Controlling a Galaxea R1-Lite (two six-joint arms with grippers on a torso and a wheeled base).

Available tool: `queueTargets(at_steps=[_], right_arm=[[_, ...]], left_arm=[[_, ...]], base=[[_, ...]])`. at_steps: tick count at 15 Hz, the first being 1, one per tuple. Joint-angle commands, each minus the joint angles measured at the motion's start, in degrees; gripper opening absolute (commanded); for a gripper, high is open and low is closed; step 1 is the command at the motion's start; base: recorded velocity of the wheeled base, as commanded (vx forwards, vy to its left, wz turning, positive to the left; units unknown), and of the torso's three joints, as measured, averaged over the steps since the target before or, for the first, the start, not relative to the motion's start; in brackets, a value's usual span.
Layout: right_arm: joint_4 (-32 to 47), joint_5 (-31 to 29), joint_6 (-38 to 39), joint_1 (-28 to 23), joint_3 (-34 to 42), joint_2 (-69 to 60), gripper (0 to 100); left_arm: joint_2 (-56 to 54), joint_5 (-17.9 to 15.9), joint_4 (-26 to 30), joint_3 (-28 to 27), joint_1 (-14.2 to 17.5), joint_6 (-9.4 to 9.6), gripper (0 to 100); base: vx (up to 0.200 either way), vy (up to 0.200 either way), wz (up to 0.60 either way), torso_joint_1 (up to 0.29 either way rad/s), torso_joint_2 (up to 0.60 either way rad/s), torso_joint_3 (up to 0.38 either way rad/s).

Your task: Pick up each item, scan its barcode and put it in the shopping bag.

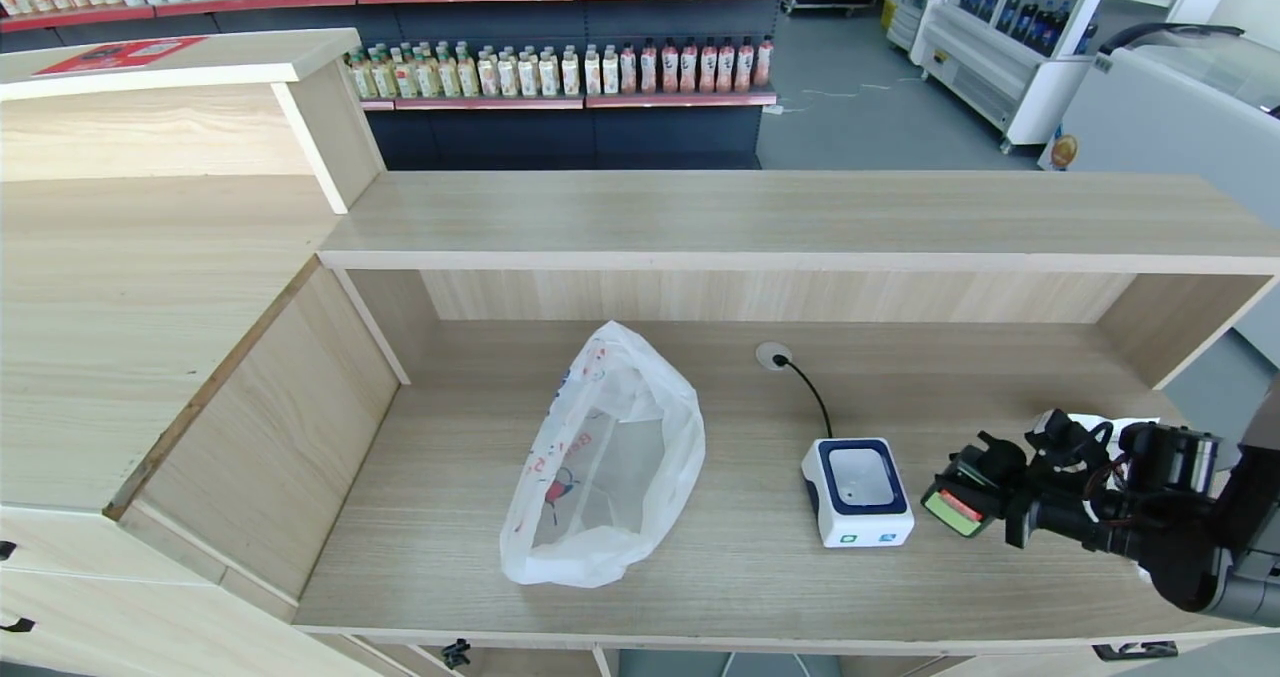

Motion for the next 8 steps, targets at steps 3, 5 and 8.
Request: queueTargets(at_steps=[3, 5, 8], right_arm=[[3.3, -2.5, -1.9, -0.6, -0.9, -21.4, 0], [0.7, -2.7, -8.8, 1.6, -2.7, -26.6, 0], [1.4, -3.7, -28.7, 2.6, -1.6, -32.6, 0]], left_arm=[[0.0, 0.0, 0.0, 0.0, -0.1, 0.02, 100], [0.0, 0.0, 0.0, 0.0, 0.0, 0.02, 100], [0.0, 0.0, 0.0, 0.0, -0.1, 0.02, 100]], base=[[0.0, 0.0, 0.0, 0.0, 0.0, 0.0], [0.0, 0.0, 0.0, 0.0, 0.0, 0.0], [0.0, 0.0, 0.0, 0.0, 0.0, 0.0]])
